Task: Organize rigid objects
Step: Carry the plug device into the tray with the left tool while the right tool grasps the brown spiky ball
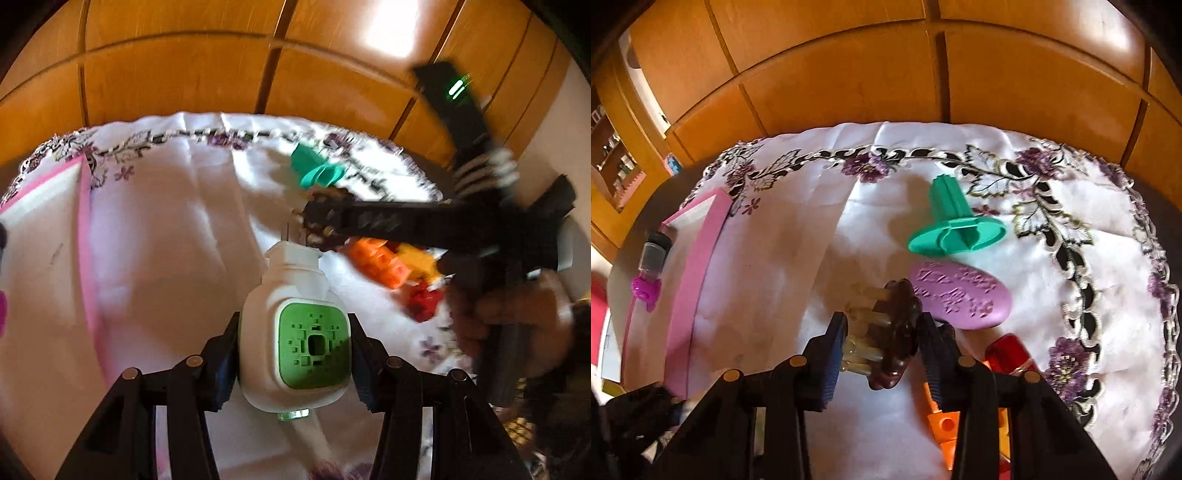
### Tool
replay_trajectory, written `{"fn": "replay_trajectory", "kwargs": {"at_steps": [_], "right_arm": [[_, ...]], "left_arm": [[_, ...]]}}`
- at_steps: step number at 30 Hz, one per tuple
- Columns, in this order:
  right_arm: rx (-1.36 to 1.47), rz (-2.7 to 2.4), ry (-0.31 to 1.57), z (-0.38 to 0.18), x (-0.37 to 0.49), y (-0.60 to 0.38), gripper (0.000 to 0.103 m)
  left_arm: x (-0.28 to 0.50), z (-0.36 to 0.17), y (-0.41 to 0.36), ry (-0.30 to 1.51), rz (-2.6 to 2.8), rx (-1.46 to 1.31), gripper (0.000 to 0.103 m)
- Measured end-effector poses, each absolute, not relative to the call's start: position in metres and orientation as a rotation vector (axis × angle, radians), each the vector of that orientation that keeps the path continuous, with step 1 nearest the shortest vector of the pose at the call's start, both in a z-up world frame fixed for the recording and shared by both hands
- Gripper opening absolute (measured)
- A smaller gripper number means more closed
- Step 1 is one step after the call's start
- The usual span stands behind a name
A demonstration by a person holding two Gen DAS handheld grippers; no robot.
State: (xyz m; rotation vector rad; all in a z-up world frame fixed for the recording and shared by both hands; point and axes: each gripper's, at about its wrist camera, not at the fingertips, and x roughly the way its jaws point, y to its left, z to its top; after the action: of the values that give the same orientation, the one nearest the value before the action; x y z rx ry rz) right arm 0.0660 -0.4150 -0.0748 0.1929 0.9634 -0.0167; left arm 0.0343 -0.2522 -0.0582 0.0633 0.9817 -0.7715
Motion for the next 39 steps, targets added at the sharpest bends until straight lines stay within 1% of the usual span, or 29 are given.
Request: {"fn": "replay_trajectory", "kwargs": {"at_steps": [5, 10, 14, 19, 25, 29, 31, 33, 39], "right_arm": [[0.165, -0.022, 0.962, -0.074, 0.066, -0.411, 0.038], [0.141, -0.029, 0.96, -0.073, 0.066, -0.408, 0.038], [0.127, -0.031, 0.961, -0.073, 0.066, -0.405, 0.038], [0.114, -0.03, 0.961, -0.073, 0.066, -0.404, 0.038], [0.099, -0.027, 0.96, -0.072, 0.066, -0.403, 0.038], [0.098, -0.027, 0.96, -0.072, 0.066, -0.402, 0.038], [0.095, -0.026, 0.96, -0.072, 0.066, -0.402, 0.038], [0.09, -0.026, 0.96, -0.072, 0.066, -0.402, 0.038], [0.076, -0.03, 0.96, -0.072, 0.066, -0.401, 0.038]], "left_arm": [[0.039, -0.021, -0.219, 0.929, -0.767, -0.023, 0.052], [0.081, -0.004, -0.166, 0.939, -0.636, -0.104, 0.052], [0.122, -0.012, -0.127, 0.967, -0.512, -0.134, 0.052], [0.164, -0.04, -0.093, 1.032, -0.395, -0.15, 0.052], [0.199, -0.069, -0.084, 1.076, -0.334, -0.118, 0.052], [0.21, -0.079, -0.08, 1.084, -0.277, -0.086, 0.053], [0.211, -0.078, -0.077, 1.081, -0.254, -0.093, 0.058], [0.205, -0.069, -0.078, 1.045, -0.265, -0.09, 0.068], [0.174, -0.042, -0.078, 0.958, -0.248, -0.039, 0.07]]}}
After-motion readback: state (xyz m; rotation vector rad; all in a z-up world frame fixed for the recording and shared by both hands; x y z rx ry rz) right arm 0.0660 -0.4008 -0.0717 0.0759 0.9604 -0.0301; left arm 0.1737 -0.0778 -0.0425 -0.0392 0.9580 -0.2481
